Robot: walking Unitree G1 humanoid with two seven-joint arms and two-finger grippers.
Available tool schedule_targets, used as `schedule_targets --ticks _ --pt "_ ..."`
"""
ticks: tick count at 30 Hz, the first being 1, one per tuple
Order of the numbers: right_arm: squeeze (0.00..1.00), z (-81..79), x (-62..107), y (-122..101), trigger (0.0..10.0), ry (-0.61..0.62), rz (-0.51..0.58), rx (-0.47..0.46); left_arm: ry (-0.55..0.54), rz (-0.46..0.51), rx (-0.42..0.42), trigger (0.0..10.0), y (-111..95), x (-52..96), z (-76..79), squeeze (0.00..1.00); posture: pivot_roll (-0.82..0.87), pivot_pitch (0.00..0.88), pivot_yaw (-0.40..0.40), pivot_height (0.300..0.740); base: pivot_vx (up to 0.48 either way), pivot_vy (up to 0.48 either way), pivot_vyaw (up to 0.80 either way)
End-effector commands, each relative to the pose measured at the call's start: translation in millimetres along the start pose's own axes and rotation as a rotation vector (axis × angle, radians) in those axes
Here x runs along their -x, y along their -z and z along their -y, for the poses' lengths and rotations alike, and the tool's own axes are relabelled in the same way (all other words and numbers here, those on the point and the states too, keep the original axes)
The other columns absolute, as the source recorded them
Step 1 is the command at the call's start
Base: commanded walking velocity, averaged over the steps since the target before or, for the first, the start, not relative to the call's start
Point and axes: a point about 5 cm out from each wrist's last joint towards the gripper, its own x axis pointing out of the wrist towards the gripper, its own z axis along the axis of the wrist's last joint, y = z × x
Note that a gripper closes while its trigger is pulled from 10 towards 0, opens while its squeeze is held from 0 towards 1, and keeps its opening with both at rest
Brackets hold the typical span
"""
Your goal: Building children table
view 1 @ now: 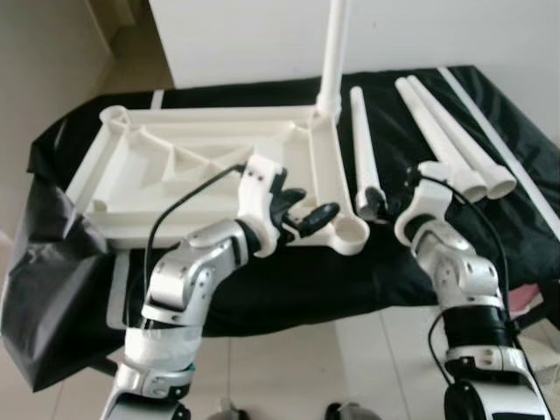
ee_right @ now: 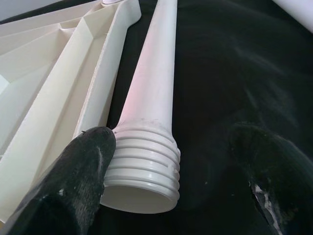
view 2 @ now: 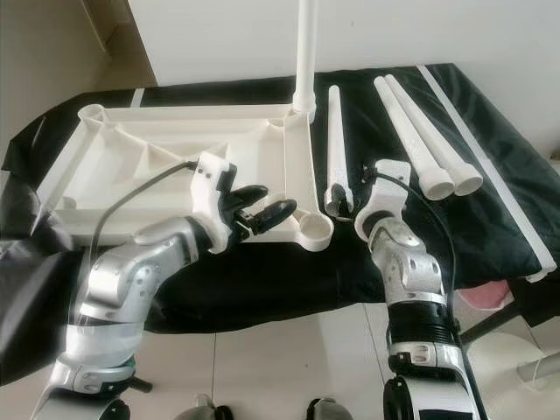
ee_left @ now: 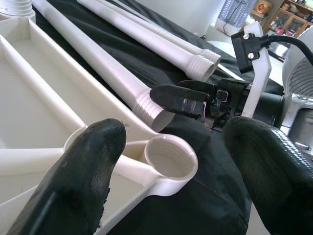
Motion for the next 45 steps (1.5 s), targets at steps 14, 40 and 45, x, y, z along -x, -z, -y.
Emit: schedule_targets --ticks 14,40,45 --pt "0.00 -9.6 -16.6 23.9 10.0 0.001 -0.080 -0.074 0.022 -0.016 0.008 10.0 2.2 -0.6 4.6 0.00 -0.06 0.083 0.042 0.740 0.000 0.000 0.00" --pt "0.00 10.0 61.7 23.9 2.1 0.057 -0.052 -0.056 0.030 -0.019 0.033 10.0 7.6 0.7 11.4 0.00 -0.08 0.097 0.015 0.740 0.000 0.000 0.00" --pt "0.00 10.5 67.0 23.9 10.0 0.033 -0.048 0.000 0.045 -0.023 0.038 10.0 8.2 -1.1 13.1 0.00 -0.09 0.094 0.028 0.740 0.000 0.000 0.00"
